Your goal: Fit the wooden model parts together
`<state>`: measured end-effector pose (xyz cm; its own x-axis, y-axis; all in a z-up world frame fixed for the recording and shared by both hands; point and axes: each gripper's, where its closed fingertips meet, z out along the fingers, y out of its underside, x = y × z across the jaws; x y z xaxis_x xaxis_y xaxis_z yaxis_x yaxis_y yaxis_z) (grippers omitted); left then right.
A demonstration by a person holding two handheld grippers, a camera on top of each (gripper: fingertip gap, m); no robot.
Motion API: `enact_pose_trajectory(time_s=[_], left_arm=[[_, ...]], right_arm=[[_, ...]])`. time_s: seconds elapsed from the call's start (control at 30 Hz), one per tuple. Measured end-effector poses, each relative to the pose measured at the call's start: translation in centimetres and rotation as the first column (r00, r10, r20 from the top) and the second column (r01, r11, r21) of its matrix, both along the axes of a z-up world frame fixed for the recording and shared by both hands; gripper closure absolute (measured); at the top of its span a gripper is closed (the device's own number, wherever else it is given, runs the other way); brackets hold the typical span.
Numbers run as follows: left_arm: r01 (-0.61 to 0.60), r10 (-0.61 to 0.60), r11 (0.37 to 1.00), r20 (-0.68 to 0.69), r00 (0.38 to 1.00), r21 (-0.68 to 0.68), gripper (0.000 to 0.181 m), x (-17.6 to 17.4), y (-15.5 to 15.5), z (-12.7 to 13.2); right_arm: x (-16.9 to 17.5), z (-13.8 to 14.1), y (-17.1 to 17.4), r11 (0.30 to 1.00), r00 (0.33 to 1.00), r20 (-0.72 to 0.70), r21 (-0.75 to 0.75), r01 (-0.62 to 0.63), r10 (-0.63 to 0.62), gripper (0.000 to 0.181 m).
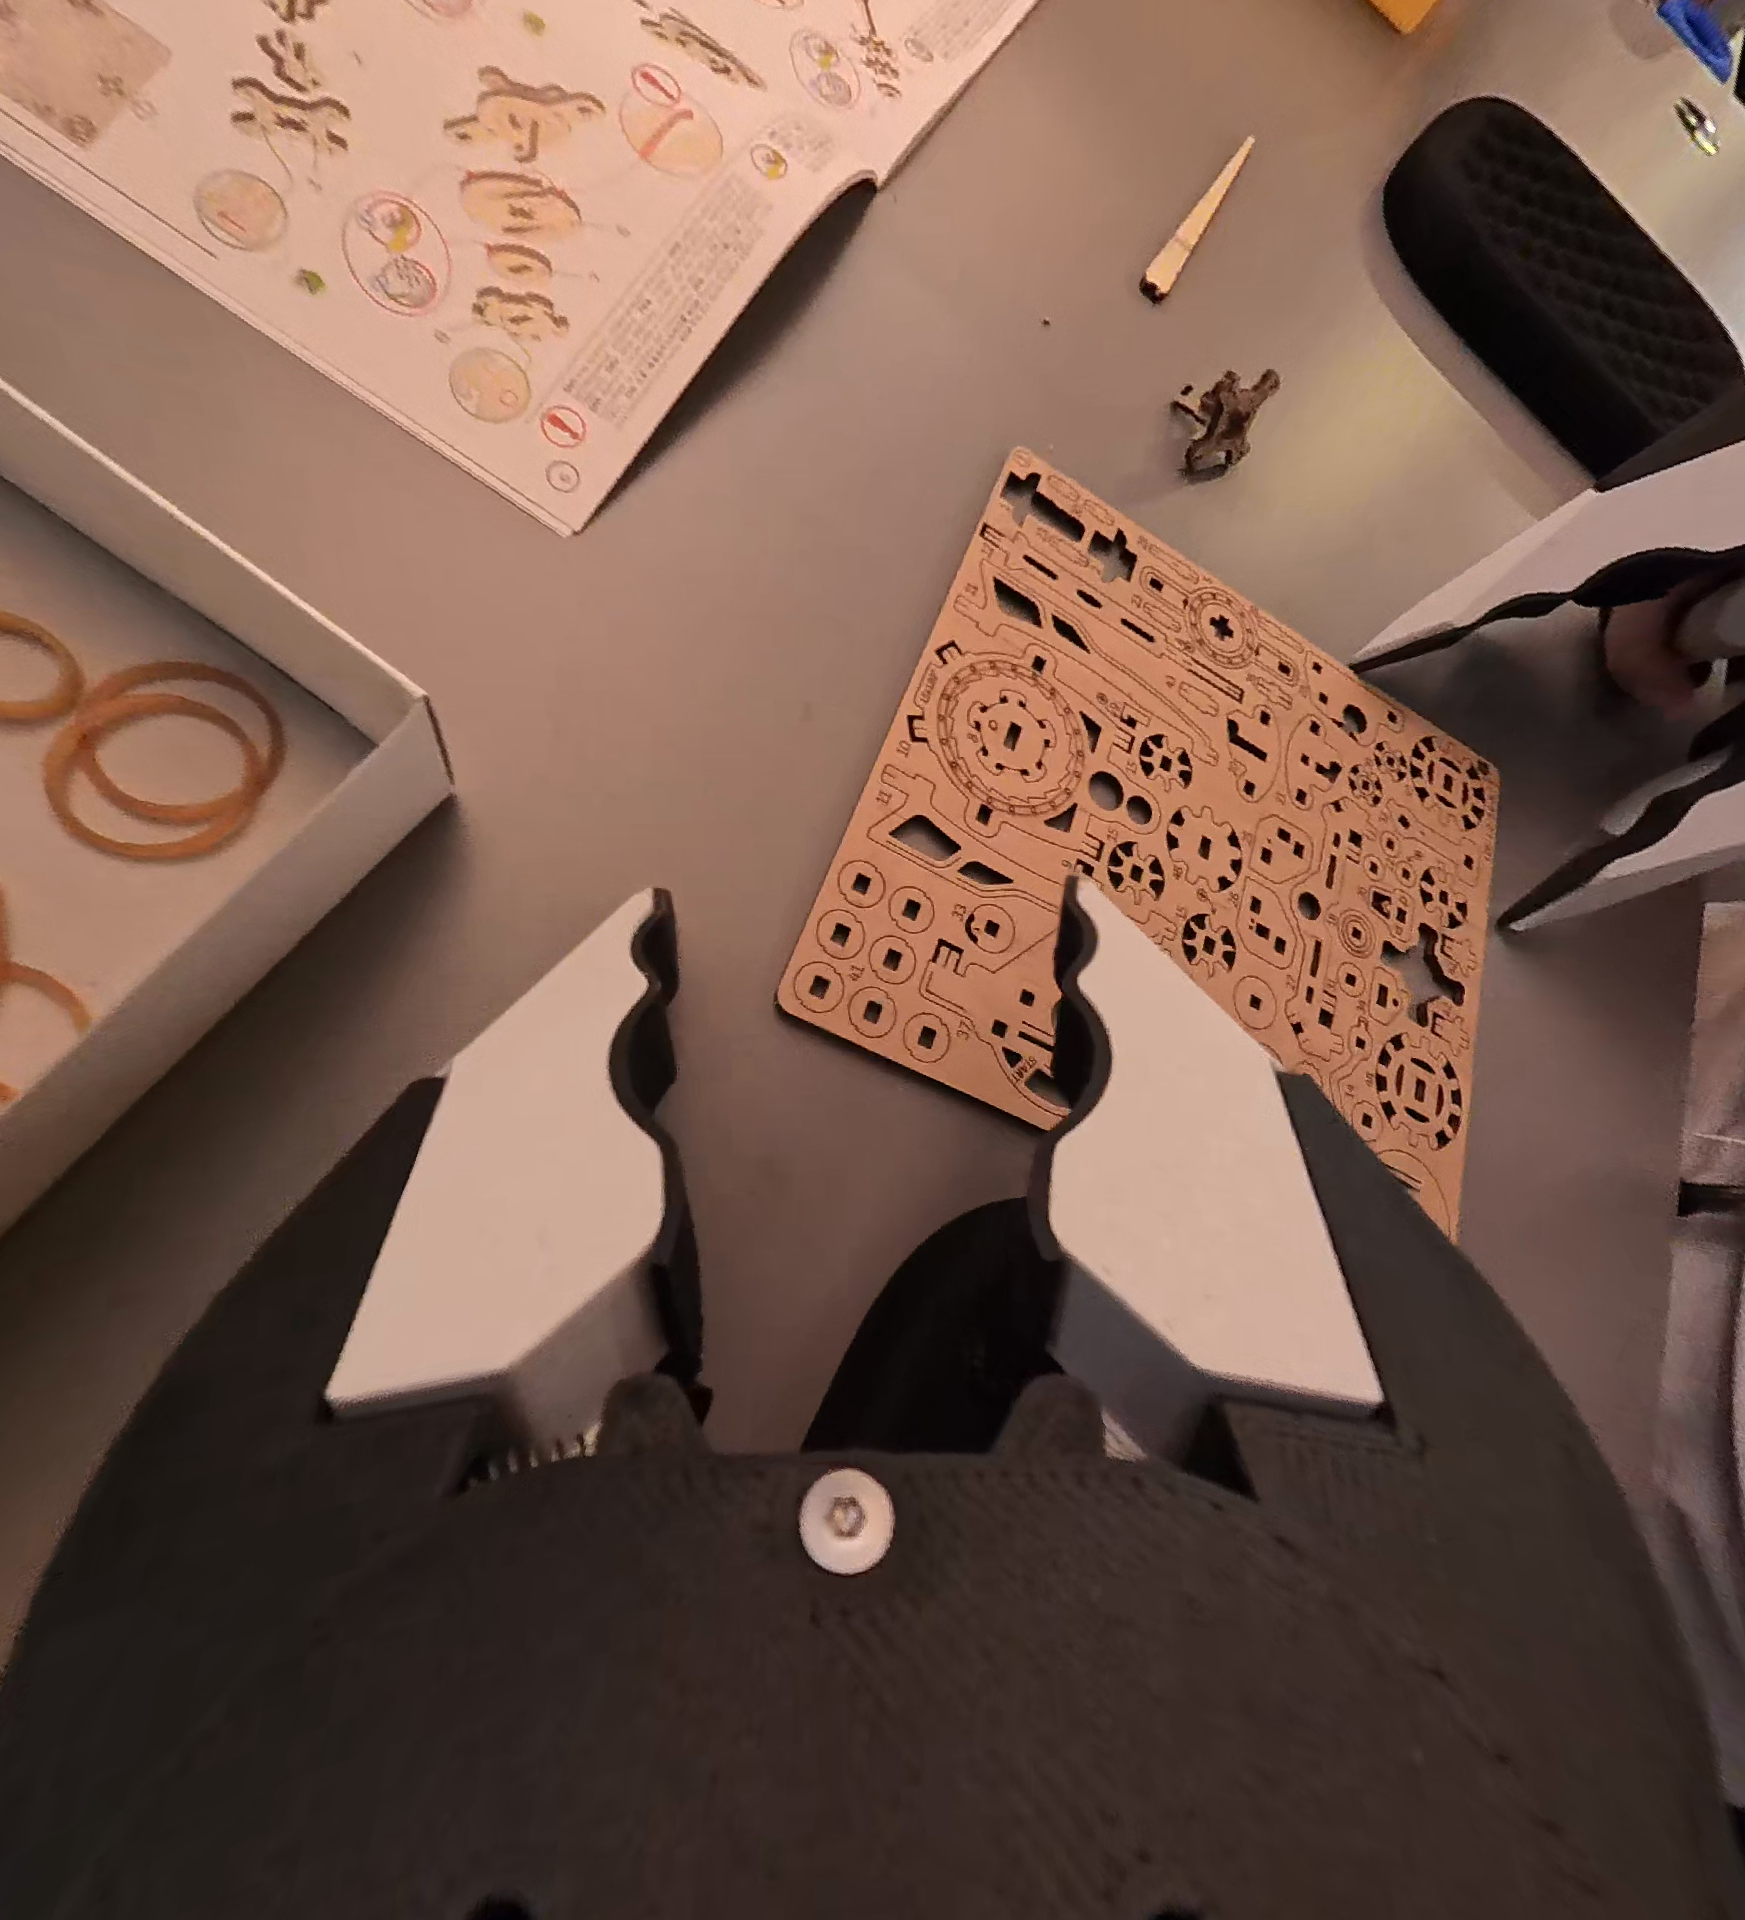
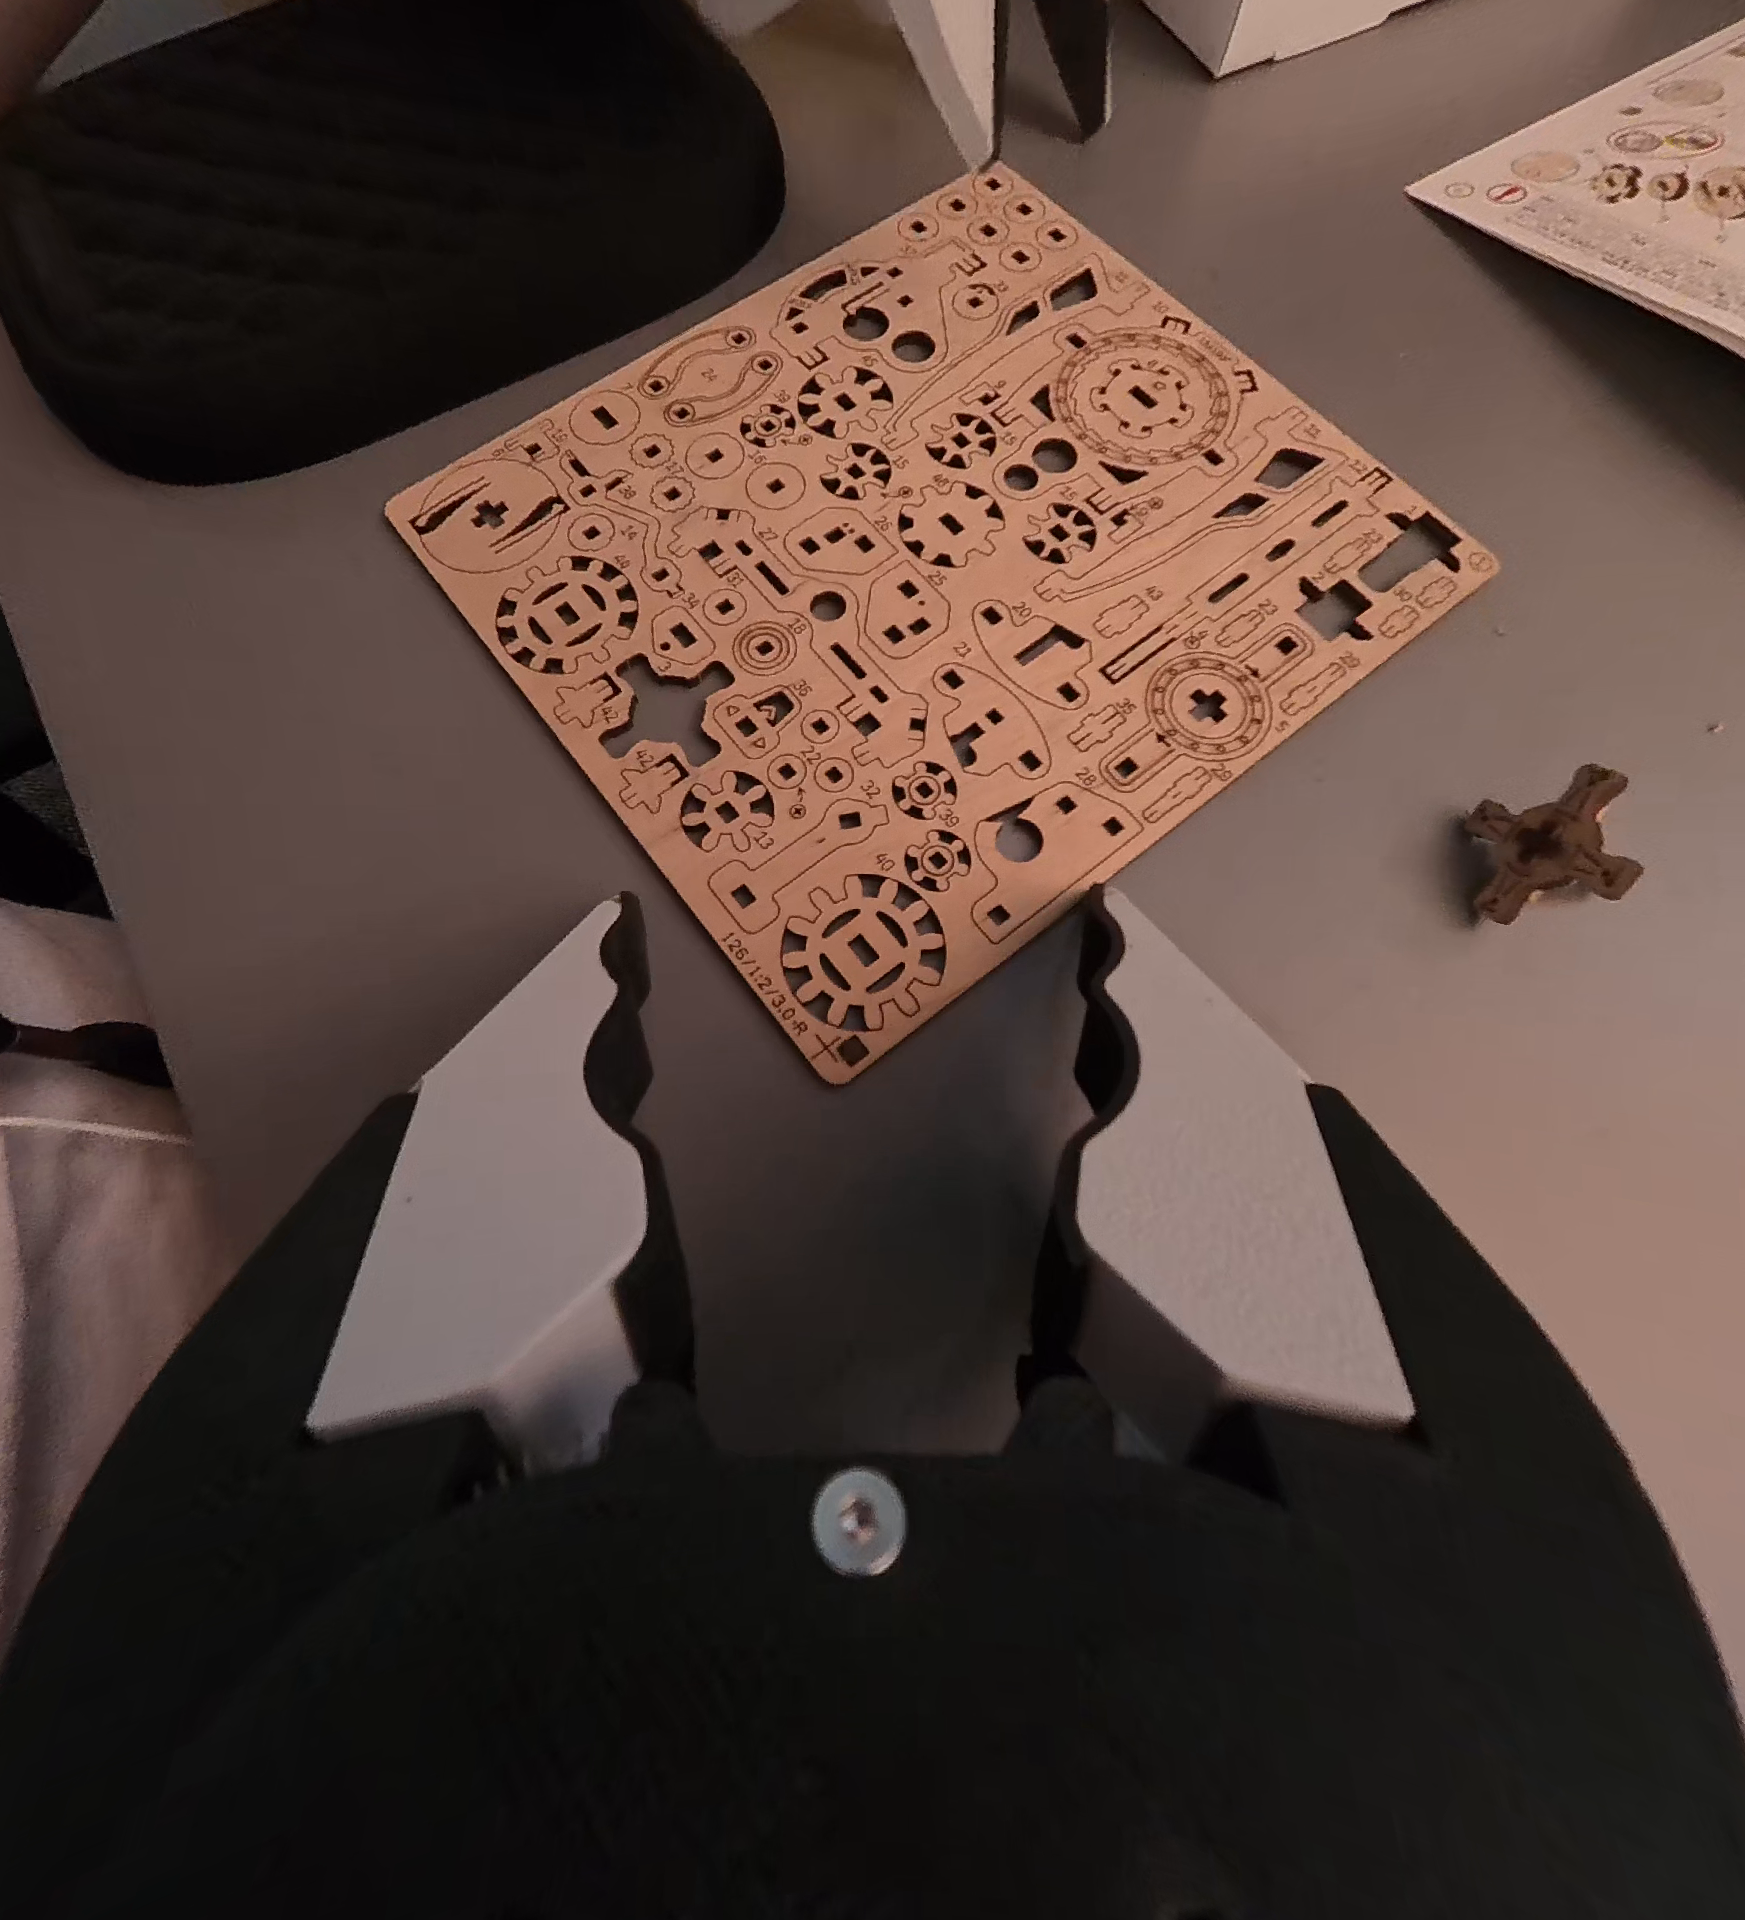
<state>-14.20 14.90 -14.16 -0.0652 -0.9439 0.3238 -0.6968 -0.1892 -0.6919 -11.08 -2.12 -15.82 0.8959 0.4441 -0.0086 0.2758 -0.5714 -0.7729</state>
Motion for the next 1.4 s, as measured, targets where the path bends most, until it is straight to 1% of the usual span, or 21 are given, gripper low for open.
enact_pose_trajectory(time_s=[0.13,0.33,0.37,0.6,0.73,0.83,0.9,1.07,1.2,1.27,1.4], left_arm=[[0.017,-0.016,1.0,-0.011,1.0,0.017,0.111,0.0,-0.3,-0.2],[0.081,-0.082,0.996,-0.019,0.996,-0.021,0.129,-0.2,-1.5,-0.3],[0.092,-0.093,0.995,-0.021,0.995,-0.024,0.13,-0.3,-1.7,-0.3],[0.109,-0.109,0.994,-0.026,0.994,0.004,0.128,-0.3,-1.9,-0.4],[0.085,-0.086,0.996,-0.037,0.996,-0.04,0.131,-0.9,-1.5,0.1],[0.065,-0.065,0.995,-0.002,0.998,-0.071,0.132,-1.1,-1.0,1.0],[0.062,-0.062,0.994,-0.002,0.998,-0.093,0.132,-1.3,-0.8,1.2],[0.045,-0.049,0.993,-0.026,0.998,-0.11,0.131,-1.5,-0.6,0.7],[0.038,-0.043,0.995,-0.057,0.997,-0.09,0.131,-1.6,-0.3,0.0],[0.034,-0.039,0.995,-0.06,0.997,-0.091,0.134,-1.6,-0.3,-0.2],[0.045,-0.053,0.99,-0.052,0.997,-0.136,0.135,-1.4,-0.8,-0.1]], right_arm=[[0.0,0.0,0.1,1.0,1.0,0.0,0.0,0.0,0.0,0.098],[0.0,0.0,0.1,1.0,1.0,0.002,0.001,0.001,-0.001,0.099],[0.0,0.0,0.1,1.0,1.0,0.003,0.001,0.001,-0.001,0.099],[0.1,0.0,0.1,1.0,1.0,0.007,0.004,0.003,-0.003,0.099],[0.1,0.0,0.1,1.0,1.0,0.008,0.005,0.009,-0.01,0.099],[0.2,0.0,0.0,1.0,1.0,0.008,0.005,0.013,-0.013,0.099],[0.2,0.0,0.0,1.0,1.0,0.007,0.005,0.013,-0.013,0.099],[0.2,0.0,0.0,1.0,1.0,0.006,0.005,0.014,-0.014,0.099],[0.2,0.0,0.0,1.0,1.0,0.005,0.004,0.014,-0.014,0.099],[0.2,0.0,0.0,1.0,1.0,0.006,0.005,0.014,-0.014,0.099],[0.2,0.0,0.0,1.0,1.0,0.004,0.004,0.014,-0.014,0.099]])
